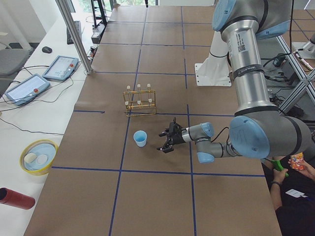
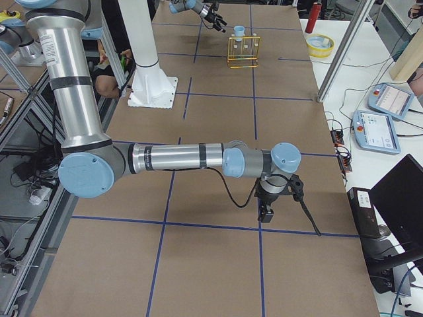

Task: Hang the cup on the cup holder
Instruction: 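Move the left gripper to the light blue cup and close on it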

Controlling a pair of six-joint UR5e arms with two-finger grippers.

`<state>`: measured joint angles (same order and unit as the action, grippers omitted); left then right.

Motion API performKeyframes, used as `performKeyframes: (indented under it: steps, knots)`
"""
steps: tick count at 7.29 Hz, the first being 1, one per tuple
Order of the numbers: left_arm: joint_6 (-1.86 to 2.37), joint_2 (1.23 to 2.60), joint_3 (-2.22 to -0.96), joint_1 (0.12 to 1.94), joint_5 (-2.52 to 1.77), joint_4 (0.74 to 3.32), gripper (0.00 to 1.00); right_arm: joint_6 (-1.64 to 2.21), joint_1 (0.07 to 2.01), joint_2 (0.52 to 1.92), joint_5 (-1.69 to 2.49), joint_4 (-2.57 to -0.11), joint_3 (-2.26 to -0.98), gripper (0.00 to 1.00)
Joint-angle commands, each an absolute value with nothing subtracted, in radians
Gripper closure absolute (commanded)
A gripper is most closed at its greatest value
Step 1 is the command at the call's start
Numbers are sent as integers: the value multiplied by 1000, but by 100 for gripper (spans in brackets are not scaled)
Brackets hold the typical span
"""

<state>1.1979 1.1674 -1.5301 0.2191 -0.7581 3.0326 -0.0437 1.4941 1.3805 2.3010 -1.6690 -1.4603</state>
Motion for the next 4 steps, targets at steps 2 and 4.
performKeyframes:
  steps: [2,4]
  knots:
    - [1198,1219,-1485,230,-657,3036,1,-44,1494,1381,2301,-1669,-1460,0]
    - [1203,1278,-1455,285,-649,3053,1,-44,1493,1381,2301,-1669,-1460,0]
